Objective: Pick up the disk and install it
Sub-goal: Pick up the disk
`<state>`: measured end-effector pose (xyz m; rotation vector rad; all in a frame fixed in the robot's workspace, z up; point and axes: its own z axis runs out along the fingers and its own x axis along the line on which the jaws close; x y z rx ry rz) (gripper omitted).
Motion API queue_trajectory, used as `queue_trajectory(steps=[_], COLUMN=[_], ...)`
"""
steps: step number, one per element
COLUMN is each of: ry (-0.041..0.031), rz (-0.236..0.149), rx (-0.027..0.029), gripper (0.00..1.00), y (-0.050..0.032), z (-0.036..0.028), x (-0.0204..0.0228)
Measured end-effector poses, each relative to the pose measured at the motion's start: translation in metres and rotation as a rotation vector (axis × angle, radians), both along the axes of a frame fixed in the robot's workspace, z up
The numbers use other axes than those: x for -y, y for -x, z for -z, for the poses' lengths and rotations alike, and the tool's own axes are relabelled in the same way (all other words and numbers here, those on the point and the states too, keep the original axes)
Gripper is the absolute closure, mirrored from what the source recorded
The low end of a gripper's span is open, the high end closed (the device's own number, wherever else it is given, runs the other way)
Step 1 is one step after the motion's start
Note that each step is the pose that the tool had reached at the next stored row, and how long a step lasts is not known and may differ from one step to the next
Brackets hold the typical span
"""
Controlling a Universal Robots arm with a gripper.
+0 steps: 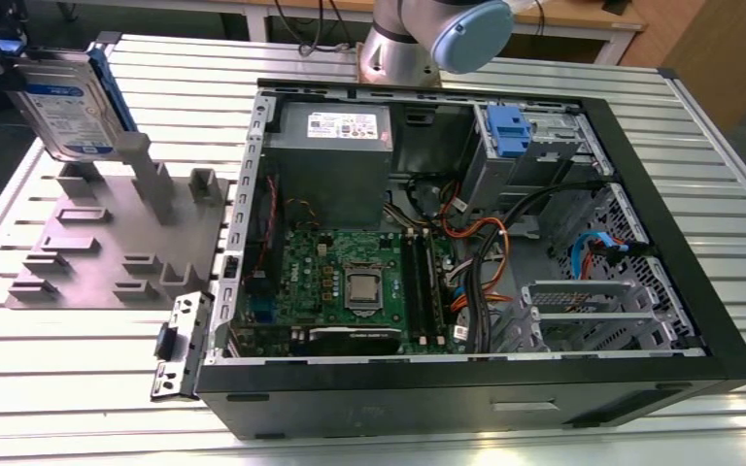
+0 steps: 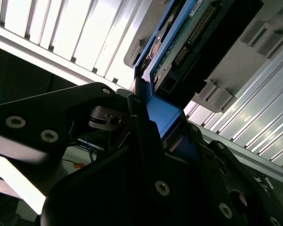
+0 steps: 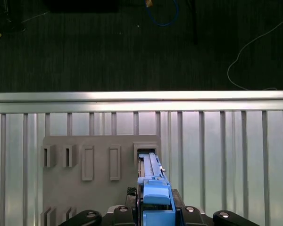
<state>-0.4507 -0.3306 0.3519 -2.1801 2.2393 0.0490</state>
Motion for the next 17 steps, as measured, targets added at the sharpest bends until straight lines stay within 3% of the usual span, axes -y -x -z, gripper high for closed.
queue_trajectory(steps=[17], ry=[0.0000], rz=[0.000], rx=[0.0000], gripper=[0.63], y=[0.0000], z=[-0.0100], x=[0.0000])
